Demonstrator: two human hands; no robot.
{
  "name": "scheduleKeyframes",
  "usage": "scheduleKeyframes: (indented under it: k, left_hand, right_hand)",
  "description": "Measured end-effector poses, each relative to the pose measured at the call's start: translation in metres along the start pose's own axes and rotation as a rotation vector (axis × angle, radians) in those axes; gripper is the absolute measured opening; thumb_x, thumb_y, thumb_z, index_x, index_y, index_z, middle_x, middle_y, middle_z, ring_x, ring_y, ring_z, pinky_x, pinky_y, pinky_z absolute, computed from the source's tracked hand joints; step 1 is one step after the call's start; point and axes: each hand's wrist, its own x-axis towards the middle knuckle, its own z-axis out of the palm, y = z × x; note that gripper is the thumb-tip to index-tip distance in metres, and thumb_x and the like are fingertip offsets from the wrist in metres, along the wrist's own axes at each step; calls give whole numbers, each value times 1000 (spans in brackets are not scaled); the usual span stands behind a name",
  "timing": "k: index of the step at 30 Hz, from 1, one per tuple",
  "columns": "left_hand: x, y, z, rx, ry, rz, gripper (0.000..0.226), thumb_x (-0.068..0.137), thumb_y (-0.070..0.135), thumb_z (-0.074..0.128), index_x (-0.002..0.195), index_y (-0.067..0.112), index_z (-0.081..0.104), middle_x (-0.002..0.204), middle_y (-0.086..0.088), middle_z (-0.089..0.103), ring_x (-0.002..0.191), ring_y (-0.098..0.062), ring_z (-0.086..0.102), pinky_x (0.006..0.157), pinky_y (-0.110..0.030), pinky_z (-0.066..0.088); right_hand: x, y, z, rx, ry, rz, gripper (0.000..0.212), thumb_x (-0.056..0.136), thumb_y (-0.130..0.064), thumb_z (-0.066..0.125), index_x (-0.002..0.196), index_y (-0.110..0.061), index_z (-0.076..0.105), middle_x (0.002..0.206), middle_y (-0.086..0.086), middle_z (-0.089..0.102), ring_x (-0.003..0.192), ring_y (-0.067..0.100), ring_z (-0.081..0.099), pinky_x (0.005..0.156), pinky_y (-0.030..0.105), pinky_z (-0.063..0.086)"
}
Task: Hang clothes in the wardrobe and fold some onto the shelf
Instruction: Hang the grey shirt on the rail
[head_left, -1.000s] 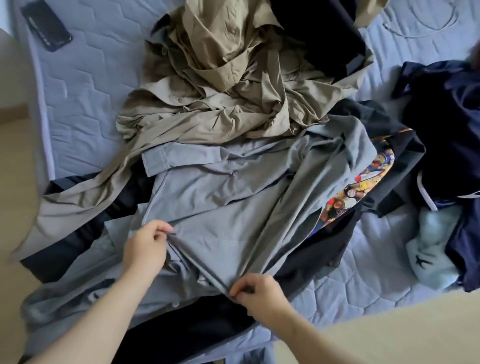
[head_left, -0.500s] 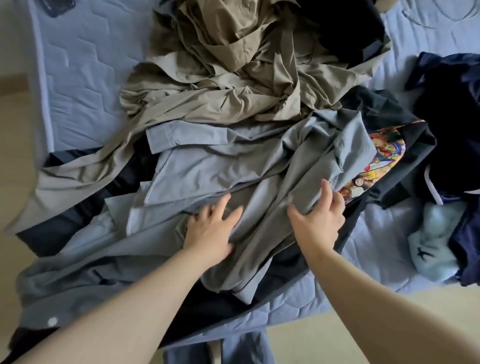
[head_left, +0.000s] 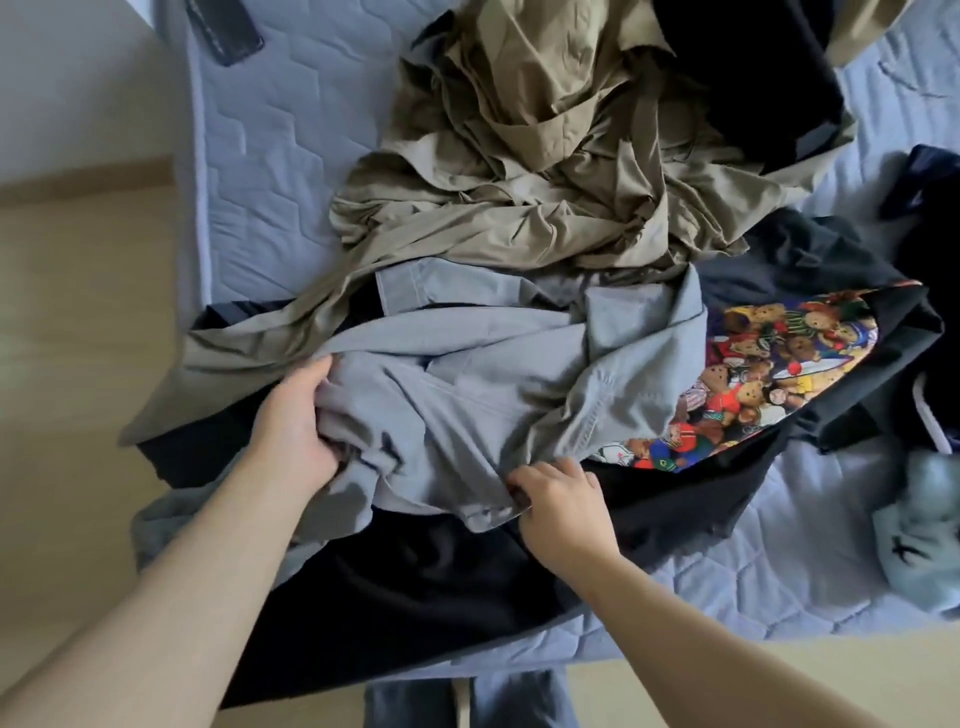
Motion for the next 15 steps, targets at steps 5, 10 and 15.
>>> scheduleKeyframes:
  k: [5,10,15]
  left_hand:
    - [0,-15,-2,1151,416,995,51,83,23,59,132,16,43,132,-15,44,120,-34,43,92,-48,39]
    - [-16,-85,8,1617,-352,1297,27,71,15,51,96,9,59,94,-9,55,86,-33,57,71,-38,44]
    - [27,-111,-28,2157,-349,882,93,73,49,62,145,21,12,154,-3,7,143,-24,2,114,-43,-1]
  right_hand:
    - [15,-19,-23,-26,294,85,53,71,-8,62,123,-13,51,117,11,48,107,35,47,89,41,37]
    - [21,-12,-17,161,184,10,10,82,-8,52,84,-12,43,90,9,55,87,31,50,66,36,35]
    - [8,18,8,-277,-45,-135,73,71,-48,61,137,-31,34,137,-8,39,126,23,31,100,36,24]
